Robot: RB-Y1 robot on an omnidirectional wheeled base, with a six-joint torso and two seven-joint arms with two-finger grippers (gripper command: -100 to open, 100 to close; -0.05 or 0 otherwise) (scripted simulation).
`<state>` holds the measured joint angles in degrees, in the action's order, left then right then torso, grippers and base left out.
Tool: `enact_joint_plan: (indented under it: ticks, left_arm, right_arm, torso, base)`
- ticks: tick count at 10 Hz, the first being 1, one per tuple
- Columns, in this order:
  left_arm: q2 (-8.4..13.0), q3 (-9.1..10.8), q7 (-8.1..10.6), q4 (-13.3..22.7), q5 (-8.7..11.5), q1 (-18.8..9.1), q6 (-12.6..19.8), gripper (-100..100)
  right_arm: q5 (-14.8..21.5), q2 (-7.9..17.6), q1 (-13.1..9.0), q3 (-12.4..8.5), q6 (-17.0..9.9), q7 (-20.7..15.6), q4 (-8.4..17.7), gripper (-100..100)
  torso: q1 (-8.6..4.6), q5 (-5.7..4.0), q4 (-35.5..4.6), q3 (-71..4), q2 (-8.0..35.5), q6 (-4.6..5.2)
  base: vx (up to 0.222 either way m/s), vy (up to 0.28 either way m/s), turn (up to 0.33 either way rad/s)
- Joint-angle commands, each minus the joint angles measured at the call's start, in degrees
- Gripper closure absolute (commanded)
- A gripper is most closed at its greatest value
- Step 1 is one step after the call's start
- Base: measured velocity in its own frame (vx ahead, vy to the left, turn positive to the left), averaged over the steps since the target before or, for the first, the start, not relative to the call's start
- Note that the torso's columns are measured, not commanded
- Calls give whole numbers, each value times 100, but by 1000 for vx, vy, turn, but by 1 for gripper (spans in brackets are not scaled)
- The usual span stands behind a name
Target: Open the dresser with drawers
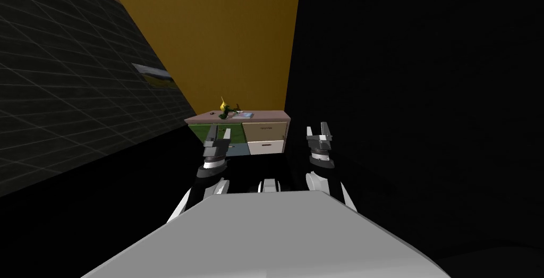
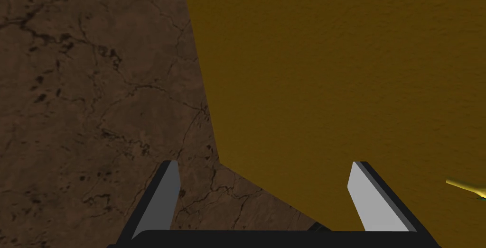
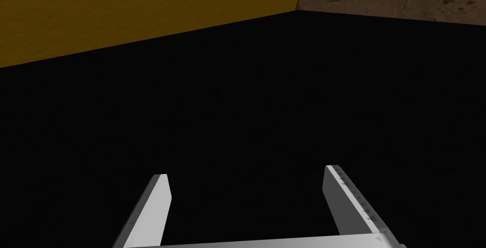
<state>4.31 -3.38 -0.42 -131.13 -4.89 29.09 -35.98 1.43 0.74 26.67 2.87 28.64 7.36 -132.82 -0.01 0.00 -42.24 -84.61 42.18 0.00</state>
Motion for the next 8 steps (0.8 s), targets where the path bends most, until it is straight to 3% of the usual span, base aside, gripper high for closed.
enact_joint_plan:
  ticks: [1,8]
  left_arm:
    - [219,16,-31,306,-11,-87,32,-100]
    - [481,97,-112,1303,-27,-373,75,-100]
  right_arm:
    - [0,0,0,0,0,0,0,0]
    - [0,0,0,0,0,0,0,0]
  torso:
    - [-1,0,-1,-1,1,0]
    - [3,1,-6,8,18,0]
  base:
    - [88,-19,-7]
    - [100,-22,-7]
